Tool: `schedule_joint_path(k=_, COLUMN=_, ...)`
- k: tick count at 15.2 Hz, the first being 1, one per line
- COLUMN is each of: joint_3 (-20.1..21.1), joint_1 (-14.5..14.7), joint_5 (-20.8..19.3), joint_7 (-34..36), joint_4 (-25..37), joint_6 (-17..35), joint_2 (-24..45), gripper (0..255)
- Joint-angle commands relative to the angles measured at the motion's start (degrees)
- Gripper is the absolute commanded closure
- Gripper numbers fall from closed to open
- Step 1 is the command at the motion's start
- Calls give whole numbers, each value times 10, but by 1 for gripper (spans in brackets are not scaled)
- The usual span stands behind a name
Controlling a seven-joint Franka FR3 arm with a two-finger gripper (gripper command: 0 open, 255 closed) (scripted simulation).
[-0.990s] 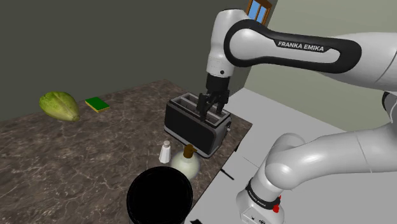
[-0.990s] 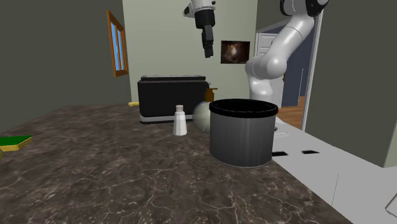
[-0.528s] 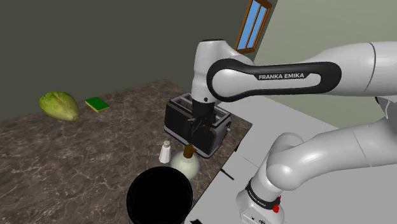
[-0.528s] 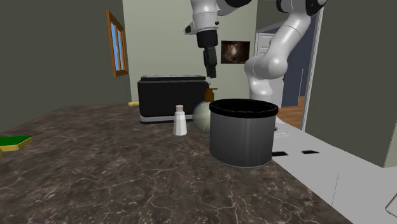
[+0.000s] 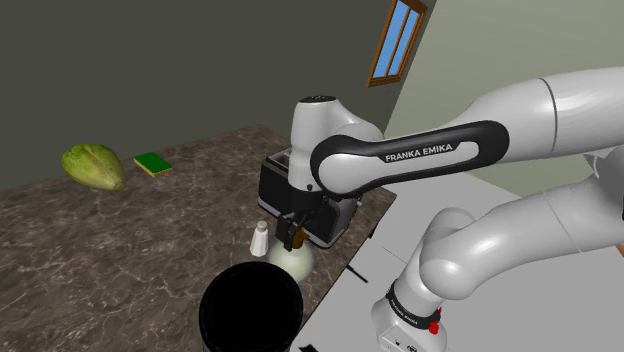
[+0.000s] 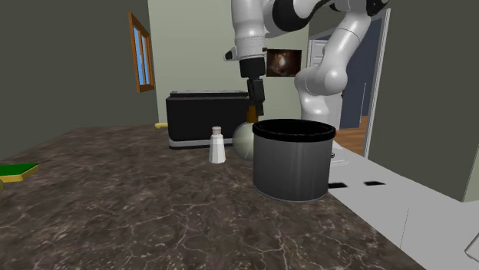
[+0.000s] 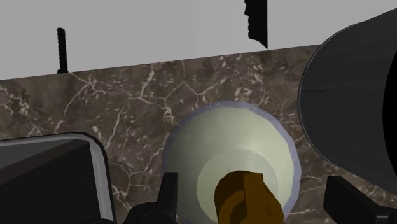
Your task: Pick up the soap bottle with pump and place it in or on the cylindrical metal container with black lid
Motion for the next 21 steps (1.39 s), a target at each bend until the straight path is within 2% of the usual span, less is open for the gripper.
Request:
schedule_joint_path(k=1, joint_3=3, joint_1=2, joint_5=4, joint_7=-1, joint_4=-13, joint_6=17, joint_2=3, gripper=0)
schedule_joint_path(k=10, joint_3=4, joint_1=2, joint_5=5, joint_7=-1, joint_4=-17, joint_6=22, joint_2=5, gripper=0)
schedule_joint_path(k=11, joint_3=4, joint_1=2, joint_5=5, joint_7=-1, joint_4=-17, joint_6=22, joint_2=5, gripper=255)
schedule_joint_path(k=21, joint_3=3, joint_1=2, joint_5=3, joint_7=0, joint_4=-12, joint_6=13, joint_2=1, gripper=255)
